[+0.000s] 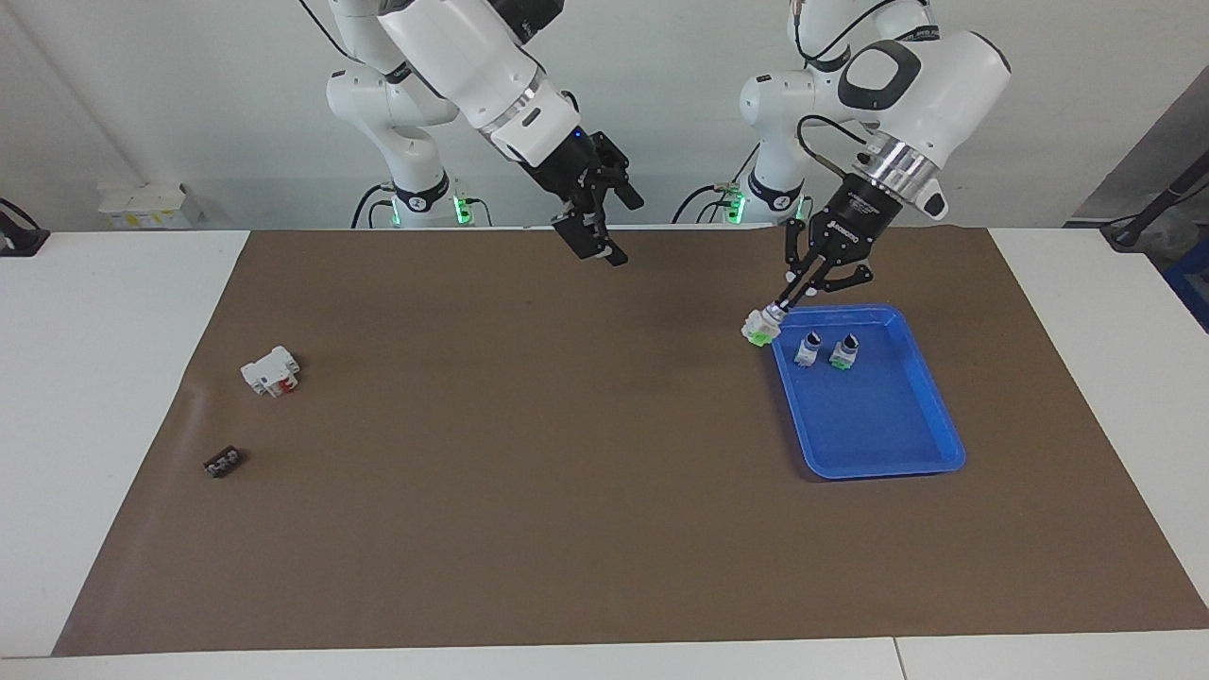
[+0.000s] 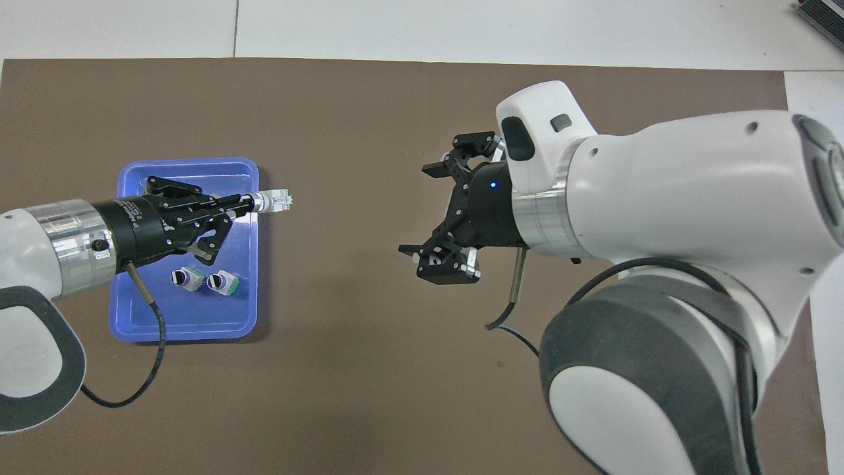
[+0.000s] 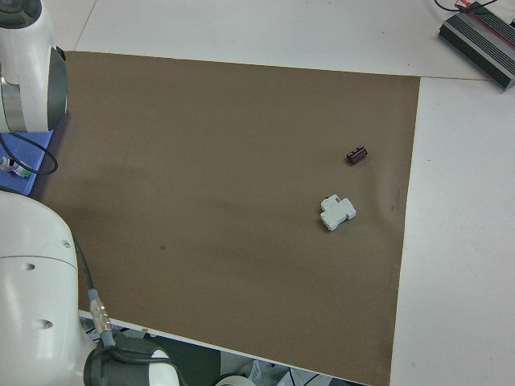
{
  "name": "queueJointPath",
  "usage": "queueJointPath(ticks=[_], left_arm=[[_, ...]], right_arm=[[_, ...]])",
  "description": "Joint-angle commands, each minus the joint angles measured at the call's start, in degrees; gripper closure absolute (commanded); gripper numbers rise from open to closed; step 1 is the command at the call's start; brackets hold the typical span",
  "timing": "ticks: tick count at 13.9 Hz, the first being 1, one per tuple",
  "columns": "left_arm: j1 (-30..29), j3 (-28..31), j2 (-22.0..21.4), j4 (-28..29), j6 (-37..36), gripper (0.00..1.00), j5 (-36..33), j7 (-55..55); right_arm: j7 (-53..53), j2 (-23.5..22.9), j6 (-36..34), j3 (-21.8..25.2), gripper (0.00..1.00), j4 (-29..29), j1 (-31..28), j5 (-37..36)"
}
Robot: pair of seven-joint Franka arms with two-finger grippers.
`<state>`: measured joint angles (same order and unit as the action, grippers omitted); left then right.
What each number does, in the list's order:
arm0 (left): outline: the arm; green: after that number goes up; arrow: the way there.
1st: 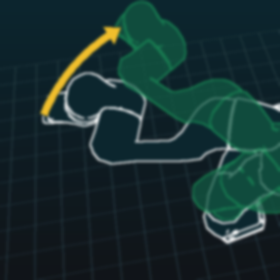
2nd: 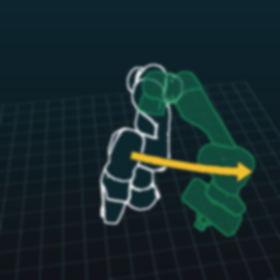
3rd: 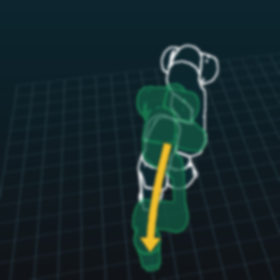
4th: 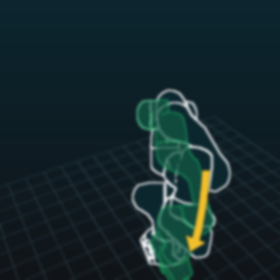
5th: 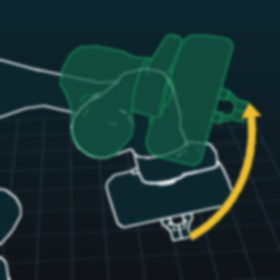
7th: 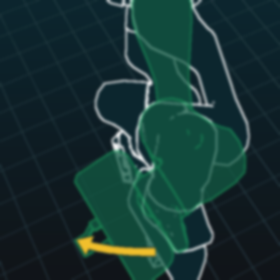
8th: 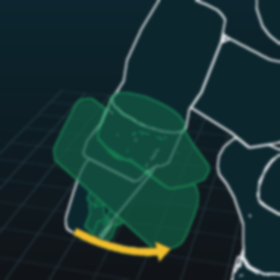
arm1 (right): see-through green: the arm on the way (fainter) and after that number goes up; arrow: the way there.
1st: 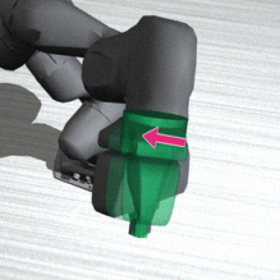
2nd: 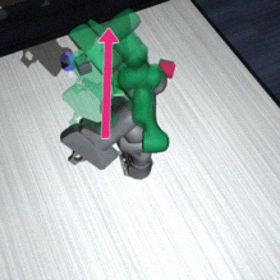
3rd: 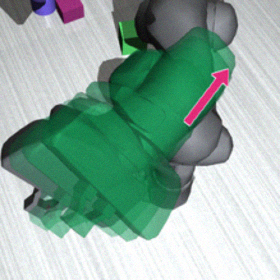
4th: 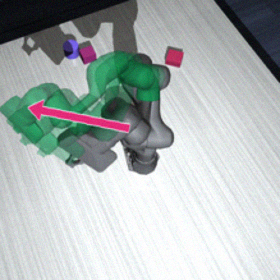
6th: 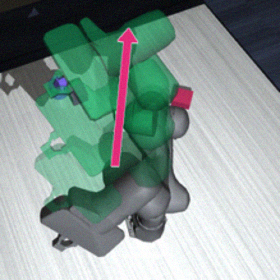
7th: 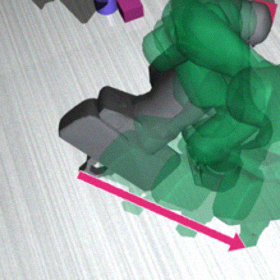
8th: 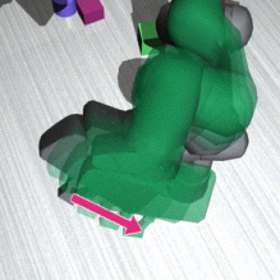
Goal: Turn and place switch with both arms
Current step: 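Pull the switch away with the left gripper while the right gripper withdraws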
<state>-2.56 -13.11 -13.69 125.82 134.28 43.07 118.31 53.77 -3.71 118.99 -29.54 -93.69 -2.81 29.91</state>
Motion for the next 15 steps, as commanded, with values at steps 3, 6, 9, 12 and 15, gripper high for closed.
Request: queueJointPath(ticks=[3,6,9,12,15], left_arm=[[-2.7,-0.3,7.2,0.0,5.8,1.0,-14.6,-10.5],[-3.0,-0.1,10.3,0.5,6.4,1.0,-18.9,-25.2],[-4.6,0.0,11.7,1.4,6.4,1.0,-19.3,-37.7],[-4.6,0.1,11.1,5.0,6.3,1.0,-19.4,-54.4],[-6.0,0.2,10.7,5.9,5.7,1.0,-19.4,-66.7]], right_arm=[[-2.3,1.5,-0.9,-0.4,0.0,-2.4,-5.8,-11.9],[-11.2,1.1,-0.6,0.5,0.0,-2.2,-6.0,-21.0],[-22.0,1.1,-0.9,6.9,0.0,-2.1,-2.6,-28.4],[-24.8,1.1,-0.6,13.6,0.0,-2.1,-0.6,-29.1],[-32.4,1.0,-0.7,20.1,0.0,-1.2,1.0,-29.1]])
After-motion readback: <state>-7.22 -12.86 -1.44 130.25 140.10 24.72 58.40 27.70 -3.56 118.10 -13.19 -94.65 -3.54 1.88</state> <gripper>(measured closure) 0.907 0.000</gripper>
